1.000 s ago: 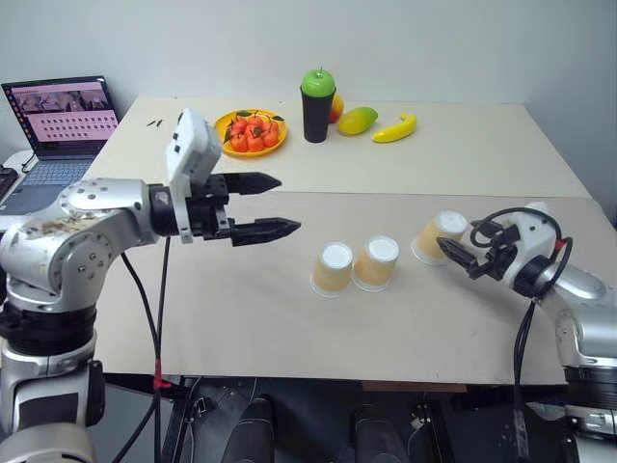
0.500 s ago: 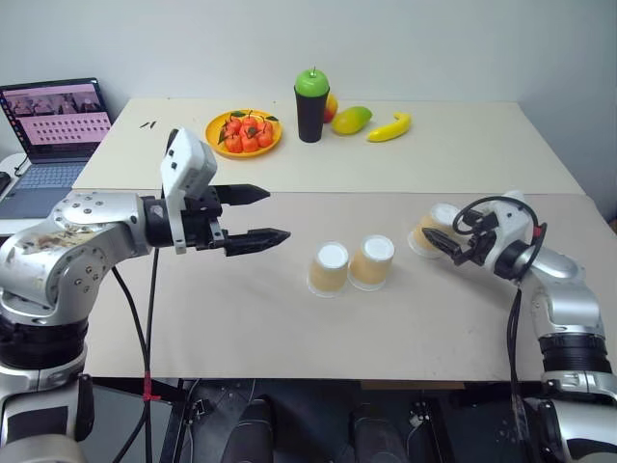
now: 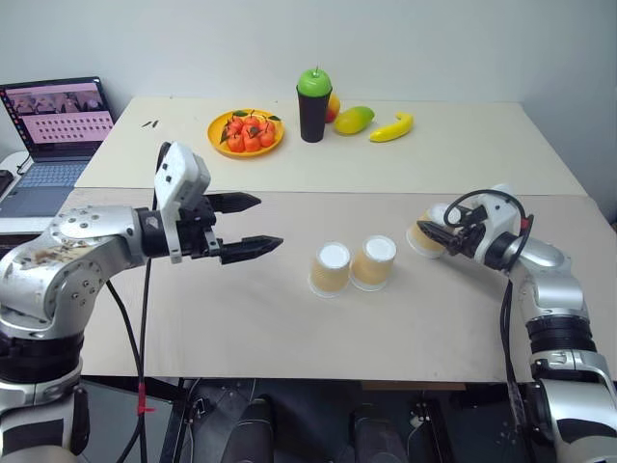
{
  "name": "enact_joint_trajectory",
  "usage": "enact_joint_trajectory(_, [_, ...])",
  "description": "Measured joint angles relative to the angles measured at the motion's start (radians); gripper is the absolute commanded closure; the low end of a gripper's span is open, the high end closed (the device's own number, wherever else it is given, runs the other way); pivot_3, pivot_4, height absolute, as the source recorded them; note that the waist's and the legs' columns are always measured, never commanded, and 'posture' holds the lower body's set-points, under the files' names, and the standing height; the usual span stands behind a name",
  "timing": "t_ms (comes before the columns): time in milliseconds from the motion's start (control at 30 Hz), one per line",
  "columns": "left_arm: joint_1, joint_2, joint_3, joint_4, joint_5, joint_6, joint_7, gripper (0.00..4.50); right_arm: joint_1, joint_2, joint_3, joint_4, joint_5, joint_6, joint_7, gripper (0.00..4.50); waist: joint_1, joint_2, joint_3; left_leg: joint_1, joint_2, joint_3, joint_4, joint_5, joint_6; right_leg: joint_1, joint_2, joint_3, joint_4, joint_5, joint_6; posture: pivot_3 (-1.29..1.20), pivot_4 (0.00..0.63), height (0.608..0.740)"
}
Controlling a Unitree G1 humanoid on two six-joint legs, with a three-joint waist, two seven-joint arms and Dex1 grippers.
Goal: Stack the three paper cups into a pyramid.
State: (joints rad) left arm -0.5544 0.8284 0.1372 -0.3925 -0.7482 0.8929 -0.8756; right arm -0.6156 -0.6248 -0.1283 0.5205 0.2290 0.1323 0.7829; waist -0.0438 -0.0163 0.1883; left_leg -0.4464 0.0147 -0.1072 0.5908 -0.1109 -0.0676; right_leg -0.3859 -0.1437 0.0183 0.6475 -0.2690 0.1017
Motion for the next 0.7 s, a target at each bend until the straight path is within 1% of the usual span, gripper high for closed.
enact_joint_trajectory(100, [0.004, 0.000, 0.000, -0.002, 0.000, -0.001, 0.001, 0.00, 0.000, -0.012, 0.000, -0.017, -0.004, 0.011, 0.004, 1.60, 0.000, 0.000, 0.000, 0.000, 0.000, 0.000, 0.000, 0.000, 0.000, 0.000, 0.000, 0.000, 0.000, 0.000, 0.000, 0.00, 0.150, 0.736])
enact_joint_trajectory(200, [0.010, 0.000, 0.000, -0.002, 0.000, -0.004, 0.000, 0.00, -0.002, -0.042, 0.000, -0.085, 0.006, 0.061, 0.028, 1.60, 0.000, 0.000, 0.000, 0.000, 0.000, 0.000, 0.000, 0.000, 0.000, 0.000, 0.000, 0.000, 0.000, 0.000, 0.000, 0.00, 0.150, 0.736])
enact_joint_trajectory(333, [0.026, -0.004, -0.001, -0.002, 0.000, -0.015, -0.004, 0.00, -0.064, -0.123, 0.008, -0.266, 0.060, 0.243, 0.108, 1.60, -0.005, 0.001, 0.001, 0.000, 0.000, 0.000, 0.000, 0.000, 0.000, -0.001, 0.000, 0.000, 0.000, 0.000, 0.000, 0.00, 0.150, 0.736])
enact_joint_trajectory(467, [0.040, -0.017, -0.021, 0.001, 0.005, -0.042, -0.016, 0.00, -0.213, -0.174, 0.041, -0.461, 0.155, 0.445, 0.180, 1.60, -0.004, 0.001, 0.001, 0.000, 0.001, 0.000, -0.001, 0.000, 0.000, -0.001, 0.000, 0.000, 0.000, -0.001, 0.000, 0.00, 0.150, 0.736])
enact_joint_trajectory(567, [0.039, -0.034, -0.038, 0.014, 0.015, -0.050, -0.018, 0.00, -0.267, -0.179, 0.075, -0.522, 0.207, 0.562, 0.212, 1.60, 0.004, 0.000, 0.001, 0.000, 0.000, 0.000, 0.000, 0.000, 0.000, 0.000, 0.000, 0.000, 0.000, -0.001, 0.000, 0.00, 0.150, 0.736])
enact_joint_trajectory(700, [0.039, -0.053, -0.053, 0.024, 0.025, -0.076, -0.020, 0.00, -0.281, -0.180, 0.146, -0.601, 0.257, 0.665, 0.261, 1.60, 0.008, -0.001, 0.001, -0.001, 0.000, 0.000, 0.000, 0.000, 0.000, -0.001, 0.000, 0.000, 0.000, 0.000, -0.001, 0.00, 0.150, 0.736])
